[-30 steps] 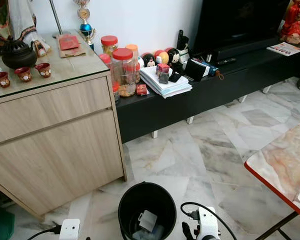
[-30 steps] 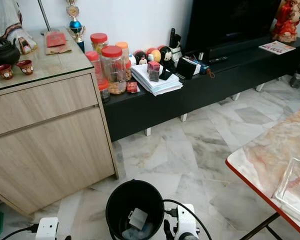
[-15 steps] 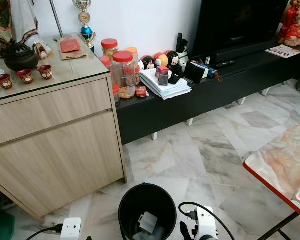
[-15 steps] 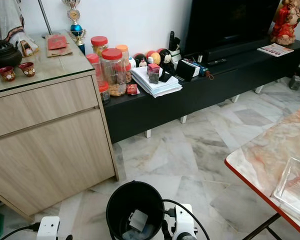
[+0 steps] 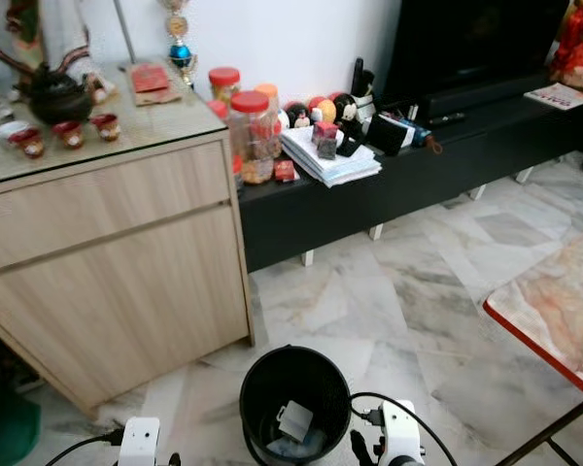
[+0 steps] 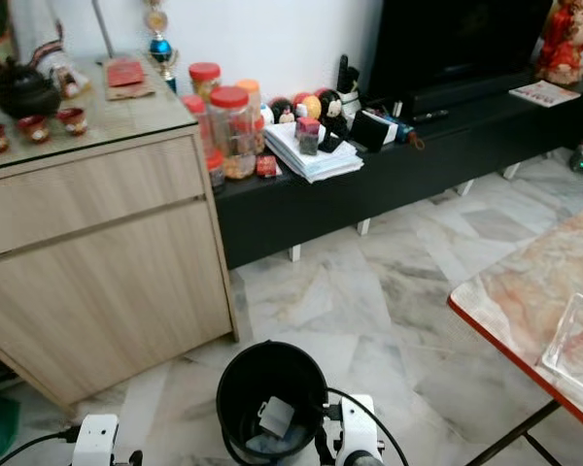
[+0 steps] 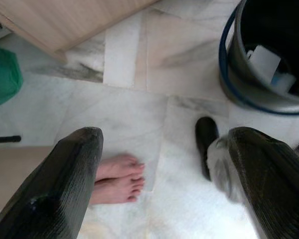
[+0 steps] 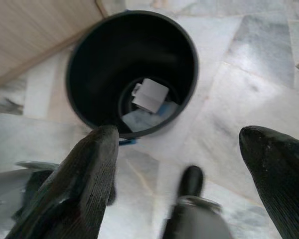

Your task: Picking trash to rubbish bin

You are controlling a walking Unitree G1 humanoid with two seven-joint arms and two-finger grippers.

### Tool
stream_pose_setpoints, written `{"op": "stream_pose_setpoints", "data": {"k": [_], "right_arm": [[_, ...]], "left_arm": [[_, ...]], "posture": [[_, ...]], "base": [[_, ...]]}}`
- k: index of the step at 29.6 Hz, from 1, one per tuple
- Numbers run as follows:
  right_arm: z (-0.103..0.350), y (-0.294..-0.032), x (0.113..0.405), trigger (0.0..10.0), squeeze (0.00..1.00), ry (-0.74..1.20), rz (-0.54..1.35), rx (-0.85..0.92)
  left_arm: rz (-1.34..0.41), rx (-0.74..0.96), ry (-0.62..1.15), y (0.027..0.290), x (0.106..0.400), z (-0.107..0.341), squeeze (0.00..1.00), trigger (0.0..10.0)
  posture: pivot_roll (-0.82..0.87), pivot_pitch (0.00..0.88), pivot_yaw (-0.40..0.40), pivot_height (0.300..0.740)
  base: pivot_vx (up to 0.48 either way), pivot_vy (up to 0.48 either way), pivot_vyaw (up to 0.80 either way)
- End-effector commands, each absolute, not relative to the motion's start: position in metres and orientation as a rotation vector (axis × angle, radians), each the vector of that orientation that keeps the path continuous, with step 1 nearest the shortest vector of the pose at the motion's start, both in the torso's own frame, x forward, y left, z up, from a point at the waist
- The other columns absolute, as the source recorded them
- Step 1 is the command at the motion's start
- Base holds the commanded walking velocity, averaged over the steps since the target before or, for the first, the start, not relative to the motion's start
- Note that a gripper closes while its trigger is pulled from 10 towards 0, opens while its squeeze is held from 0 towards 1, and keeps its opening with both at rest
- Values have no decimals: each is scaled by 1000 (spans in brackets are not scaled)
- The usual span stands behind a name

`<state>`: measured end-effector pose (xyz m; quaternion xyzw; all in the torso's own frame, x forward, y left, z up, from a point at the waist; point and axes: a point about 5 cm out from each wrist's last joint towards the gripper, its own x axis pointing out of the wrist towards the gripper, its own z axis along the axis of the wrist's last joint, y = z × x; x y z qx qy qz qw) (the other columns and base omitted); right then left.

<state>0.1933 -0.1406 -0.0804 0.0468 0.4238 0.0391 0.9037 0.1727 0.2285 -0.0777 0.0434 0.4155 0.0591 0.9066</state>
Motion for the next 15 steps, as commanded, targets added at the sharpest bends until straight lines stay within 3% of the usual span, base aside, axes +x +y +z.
{"op": "stream_pose_setpoints", "data": {"k": [1,15], "right_arm": [[-81,-141,192,10000,0,877,81,99],[-80,-140,193,10000,0,873,87,98]], "left_arm": [[115,110,866,232,173,-77,0,10000],[118,108,870,231,172,-78,0,10000]], "posture": [[19,0,11,740],[18,0,6,740]], "base": [[-311,0,0],[-289,0,0]]}}
